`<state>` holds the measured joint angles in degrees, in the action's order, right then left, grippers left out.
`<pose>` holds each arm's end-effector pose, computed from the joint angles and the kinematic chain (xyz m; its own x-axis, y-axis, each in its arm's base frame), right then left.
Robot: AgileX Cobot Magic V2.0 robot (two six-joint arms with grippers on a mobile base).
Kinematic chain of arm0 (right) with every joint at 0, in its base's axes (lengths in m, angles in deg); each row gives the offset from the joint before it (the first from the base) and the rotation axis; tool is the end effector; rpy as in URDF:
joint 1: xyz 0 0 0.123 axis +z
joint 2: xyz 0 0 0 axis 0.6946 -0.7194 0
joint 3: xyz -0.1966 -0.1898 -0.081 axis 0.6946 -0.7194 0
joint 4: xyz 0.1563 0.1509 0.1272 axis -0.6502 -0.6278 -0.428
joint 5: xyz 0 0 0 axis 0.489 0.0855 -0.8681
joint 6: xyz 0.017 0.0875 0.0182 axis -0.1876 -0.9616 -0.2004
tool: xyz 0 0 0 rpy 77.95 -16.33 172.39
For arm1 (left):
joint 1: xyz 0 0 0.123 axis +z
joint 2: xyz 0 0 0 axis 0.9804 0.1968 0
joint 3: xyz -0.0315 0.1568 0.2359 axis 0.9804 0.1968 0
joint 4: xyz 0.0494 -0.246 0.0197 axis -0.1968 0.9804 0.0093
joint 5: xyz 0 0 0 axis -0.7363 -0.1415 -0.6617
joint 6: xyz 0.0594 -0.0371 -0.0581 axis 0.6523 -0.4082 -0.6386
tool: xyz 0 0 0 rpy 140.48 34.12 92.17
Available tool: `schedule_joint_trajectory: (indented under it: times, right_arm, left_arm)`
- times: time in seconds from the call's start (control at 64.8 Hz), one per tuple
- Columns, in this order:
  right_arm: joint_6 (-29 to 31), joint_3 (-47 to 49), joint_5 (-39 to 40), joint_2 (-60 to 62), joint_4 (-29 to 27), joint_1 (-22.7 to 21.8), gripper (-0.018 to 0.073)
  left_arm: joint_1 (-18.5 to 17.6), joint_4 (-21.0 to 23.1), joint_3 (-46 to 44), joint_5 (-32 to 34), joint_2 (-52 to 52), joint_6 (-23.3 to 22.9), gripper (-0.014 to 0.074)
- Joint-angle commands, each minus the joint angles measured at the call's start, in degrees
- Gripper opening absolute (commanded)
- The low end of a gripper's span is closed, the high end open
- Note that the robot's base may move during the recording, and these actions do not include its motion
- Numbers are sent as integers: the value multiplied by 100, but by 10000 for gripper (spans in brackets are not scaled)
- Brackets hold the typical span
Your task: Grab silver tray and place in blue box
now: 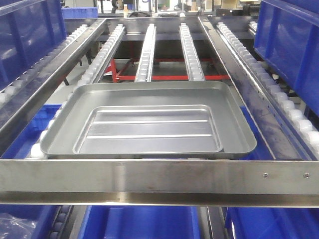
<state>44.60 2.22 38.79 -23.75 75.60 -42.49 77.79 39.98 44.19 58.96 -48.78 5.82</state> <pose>0.0563 0.0016 0.2083 0.1199 -0.0327 -0.9922 -0.0237 0.9991 -0.0358 0.0563 -0.0009 0.2063 0.0894 -0.1547 -0.9839 0.0297 0.9878 -0.1526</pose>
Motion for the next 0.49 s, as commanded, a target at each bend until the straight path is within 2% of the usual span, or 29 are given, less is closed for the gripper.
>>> schedule_joint_trajectory:
  times: [0.0, 0.479]
  right_arm:
    - [63, -18, 508, 119, -8, -25, 50]
    - [63, -18, 508, 119, -8, -25, 50]
  left_arm:
    - [8, 47, -6, 493, -81, 8, -96]
    - [8, 47, -6, 493, -81, 8, -96]
